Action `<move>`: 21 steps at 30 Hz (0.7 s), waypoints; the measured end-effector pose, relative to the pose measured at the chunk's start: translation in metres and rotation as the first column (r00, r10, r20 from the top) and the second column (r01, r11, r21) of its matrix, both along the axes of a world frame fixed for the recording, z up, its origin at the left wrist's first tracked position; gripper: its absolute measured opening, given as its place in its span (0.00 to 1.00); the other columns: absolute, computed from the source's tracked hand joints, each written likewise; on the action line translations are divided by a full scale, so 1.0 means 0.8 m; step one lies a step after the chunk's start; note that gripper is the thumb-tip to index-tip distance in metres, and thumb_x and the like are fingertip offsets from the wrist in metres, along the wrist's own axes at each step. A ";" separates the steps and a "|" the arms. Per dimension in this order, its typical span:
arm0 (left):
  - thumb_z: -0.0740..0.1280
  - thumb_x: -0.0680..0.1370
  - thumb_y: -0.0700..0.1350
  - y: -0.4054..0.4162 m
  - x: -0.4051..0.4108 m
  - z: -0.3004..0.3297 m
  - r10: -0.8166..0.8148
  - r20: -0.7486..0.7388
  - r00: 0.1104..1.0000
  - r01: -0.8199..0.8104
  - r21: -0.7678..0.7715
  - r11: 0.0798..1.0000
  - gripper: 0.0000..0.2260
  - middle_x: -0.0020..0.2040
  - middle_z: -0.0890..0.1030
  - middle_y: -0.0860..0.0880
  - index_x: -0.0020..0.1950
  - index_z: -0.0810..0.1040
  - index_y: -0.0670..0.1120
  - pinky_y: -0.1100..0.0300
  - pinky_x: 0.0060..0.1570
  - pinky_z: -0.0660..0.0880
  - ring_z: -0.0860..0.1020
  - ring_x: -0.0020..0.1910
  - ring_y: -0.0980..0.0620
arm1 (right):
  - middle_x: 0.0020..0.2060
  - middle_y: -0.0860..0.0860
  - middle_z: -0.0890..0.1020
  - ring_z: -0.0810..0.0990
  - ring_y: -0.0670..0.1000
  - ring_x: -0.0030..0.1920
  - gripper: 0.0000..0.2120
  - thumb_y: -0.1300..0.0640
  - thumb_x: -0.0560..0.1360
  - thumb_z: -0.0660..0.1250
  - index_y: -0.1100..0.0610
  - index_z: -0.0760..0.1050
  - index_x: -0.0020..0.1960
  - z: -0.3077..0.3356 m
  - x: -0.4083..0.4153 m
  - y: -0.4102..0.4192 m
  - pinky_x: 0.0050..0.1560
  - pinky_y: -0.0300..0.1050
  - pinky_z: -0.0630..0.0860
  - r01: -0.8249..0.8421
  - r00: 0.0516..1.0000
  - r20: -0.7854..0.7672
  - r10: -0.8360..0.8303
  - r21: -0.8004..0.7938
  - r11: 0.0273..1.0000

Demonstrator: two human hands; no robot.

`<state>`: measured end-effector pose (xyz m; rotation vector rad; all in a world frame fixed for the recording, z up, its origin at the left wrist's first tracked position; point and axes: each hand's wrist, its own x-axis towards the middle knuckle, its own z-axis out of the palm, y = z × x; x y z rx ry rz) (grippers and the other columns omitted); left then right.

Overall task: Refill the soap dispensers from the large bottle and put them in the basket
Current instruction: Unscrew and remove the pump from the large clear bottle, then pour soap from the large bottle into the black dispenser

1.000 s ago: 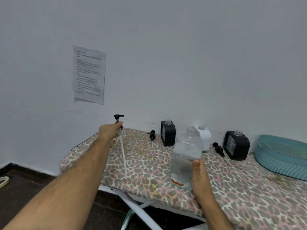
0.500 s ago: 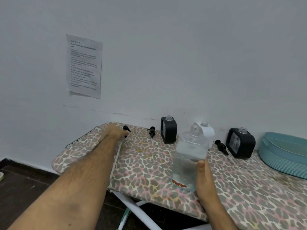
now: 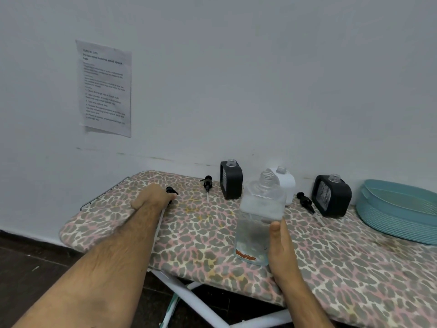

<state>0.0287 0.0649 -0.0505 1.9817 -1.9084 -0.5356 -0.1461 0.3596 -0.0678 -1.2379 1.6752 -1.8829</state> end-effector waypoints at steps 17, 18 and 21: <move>0.64 0.69 0.72 0.209 -0.067 0.034 -0.574 -0.748 0.334 0.665 -0.244 0.705 0.38 0.63 0.80 0.51 0.69 0.74 0.48 0.56 0.58 0.78 0.80 0.59 0.56 | 0.62 0.46 0.81 0.79 0.49 0.63 0.42 0.17 0.66 0.45 0.41 0.74 0.66 -0.012 -0.010 -0.002 0.63 0.57 0.77 0.002 0.986 0.169 -0.004 0.009 1.000; 0.67 0.67 0.72 0.217 -0.071 0.029 -0.578 -0.753 0.314 0.689 -0.238 0.685 0.40 0.63 0.80 0.51 0.70 0.72 0.48 0.59 0.56 0.78 0.80 0.59 0.56 | 0.59 0.45 0.82 0.80 0.47 0.61 0.42 0.16 0.65 0.45 0.41 0.75 0.63 -0.009 -0.009 0.000 0.59 0.53 0.79 0.027 0.982 0.189 -0.027 0.001 1.000; 0.77 0.65 0.61 0.233 -0.081 0.021 -0.563 -0.781 0.270 0.726 -0.218 0.652 0.36 0.61 0.81 0.52 0.69 0.72 0.50 0.59 0.56 0.78 0.80 0.59 0.56 | 0.55 0.44 0.82 0.81 0.45 0.56 0.45 0.13 0.58 0.46 0.41 0.75 0.58 -0.002 -0.008 0.006 0.48 0.39 0.78 0.086 0.964 0.255 -0.074 -0.036 0.996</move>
